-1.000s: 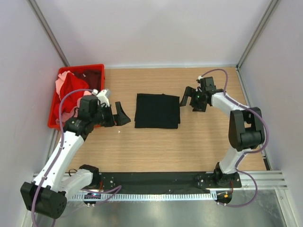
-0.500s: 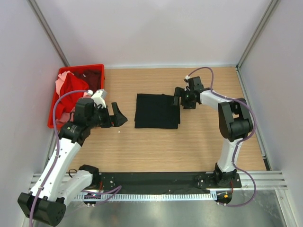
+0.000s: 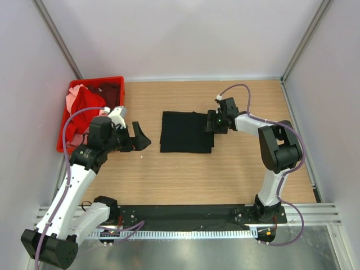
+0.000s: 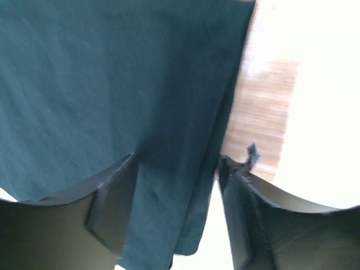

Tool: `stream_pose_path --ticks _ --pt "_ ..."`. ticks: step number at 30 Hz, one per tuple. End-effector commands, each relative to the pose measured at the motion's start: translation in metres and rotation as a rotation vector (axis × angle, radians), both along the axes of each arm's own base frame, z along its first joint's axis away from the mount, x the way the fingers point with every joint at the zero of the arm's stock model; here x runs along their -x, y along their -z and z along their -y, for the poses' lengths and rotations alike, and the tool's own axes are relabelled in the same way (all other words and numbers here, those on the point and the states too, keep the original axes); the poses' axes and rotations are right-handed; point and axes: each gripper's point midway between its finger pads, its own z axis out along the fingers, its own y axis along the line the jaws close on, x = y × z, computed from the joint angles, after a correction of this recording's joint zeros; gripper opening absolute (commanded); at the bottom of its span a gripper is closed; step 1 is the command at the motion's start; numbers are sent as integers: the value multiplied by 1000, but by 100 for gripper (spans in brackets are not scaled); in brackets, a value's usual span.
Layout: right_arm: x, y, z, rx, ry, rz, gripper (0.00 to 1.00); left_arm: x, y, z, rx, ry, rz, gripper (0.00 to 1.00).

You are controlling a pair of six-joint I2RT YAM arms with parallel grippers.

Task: Fold and stack the t-shirts
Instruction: Neatly place the folded tshirt to the corner

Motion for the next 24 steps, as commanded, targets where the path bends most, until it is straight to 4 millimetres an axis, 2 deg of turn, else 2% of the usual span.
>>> stream_pose_path --ticks 1,6,8,9,12,13,15,18,19,22,24 --pt "24 16 9 38 10 -74 61 -5 -7 0 -7 8 45 95" --pt "21 15 2 13 -11 -72 47 -4 -8 0 -3 6 48 95" --pt "19 13 -1 1 -14 -66 39 -4 -8 0 -6 4 47 95" --pt "18 13 0 1 -14 -65 30 -5 -8 -1 -7 3 49 95" --pt "12 9 1 18 -10 -45 19 -5 -7 -1 -6 0 45 94" --pt "7 6 2 20 -9 -32 9 -5 -8 -1 -7 1 47 94" --pt "2 2 7 41 -5 -21 1 -5 -7 -1 -4 1 44 94" --pt "-12 -5 20 64 14 -11 1 -4 -7 0 -4 4 43 94" --pt "-21 -10 29 72 32 0 1 -3 -6 0 -3 5 40 94" --pt "-31 -10 53 115 51 -13 1 -2 -7 1 3 8 41 94" --pt "-44 -14 76 131 86 -9 1 -1 -6 1 6 10 40 94"
